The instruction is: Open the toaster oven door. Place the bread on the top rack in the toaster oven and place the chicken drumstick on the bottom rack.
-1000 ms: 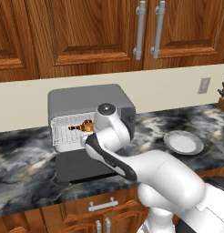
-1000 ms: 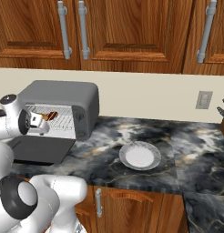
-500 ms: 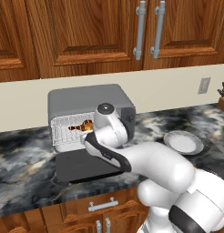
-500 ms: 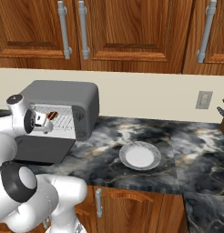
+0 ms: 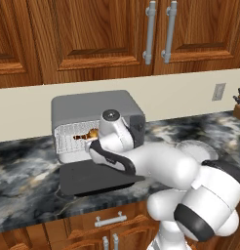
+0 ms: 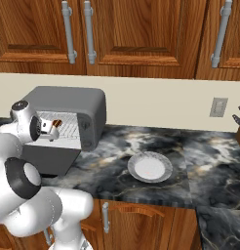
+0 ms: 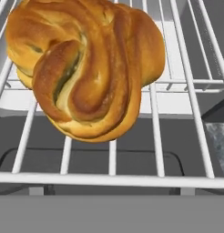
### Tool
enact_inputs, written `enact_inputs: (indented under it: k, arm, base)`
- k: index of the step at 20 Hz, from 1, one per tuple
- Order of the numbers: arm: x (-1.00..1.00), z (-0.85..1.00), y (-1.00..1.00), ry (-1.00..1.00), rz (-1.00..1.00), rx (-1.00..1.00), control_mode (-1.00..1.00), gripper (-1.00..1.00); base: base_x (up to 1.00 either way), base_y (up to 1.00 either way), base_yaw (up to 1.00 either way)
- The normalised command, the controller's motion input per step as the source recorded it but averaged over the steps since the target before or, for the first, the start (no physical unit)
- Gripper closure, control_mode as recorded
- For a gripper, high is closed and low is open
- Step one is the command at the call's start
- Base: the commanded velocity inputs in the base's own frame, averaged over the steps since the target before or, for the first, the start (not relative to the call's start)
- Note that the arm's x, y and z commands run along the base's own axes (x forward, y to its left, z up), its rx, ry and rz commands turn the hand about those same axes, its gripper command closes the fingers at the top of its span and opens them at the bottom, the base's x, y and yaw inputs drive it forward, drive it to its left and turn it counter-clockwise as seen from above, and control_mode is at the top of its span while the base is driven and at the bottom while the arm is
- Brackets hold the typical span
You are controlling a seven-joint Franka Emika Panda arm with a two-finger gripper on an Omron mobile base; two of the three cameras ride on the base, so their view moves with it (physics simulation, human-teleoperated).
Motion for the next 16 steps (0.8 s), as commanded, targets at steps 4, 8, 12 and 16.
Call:
enact_inputs:
  k: [4, 8, 12, 16]
  arm:
    - [0.27, -0.01, 0.03, 0.0, 0.0, 0.0, -1.0, -1.0]
    - [0.32, 0.0, 0.04, 0.0, -0.01, 0.0, -1.0, -1.0]
    - [0.32, 0.0, 0.05, 0.0, -0.03, 0.0, -1.0, -1.0]
    - [0.36, 0.0, 0.12, 0.0, -0.06, 0.0, -1.0, -1.0]
  base:
    - [0.0, 0.0, 0.0]
    - [0.0, 0.0, 0.0]
    - [0.0, 0.0, 0.0]
    - [0.0, 0.0, 0.0]
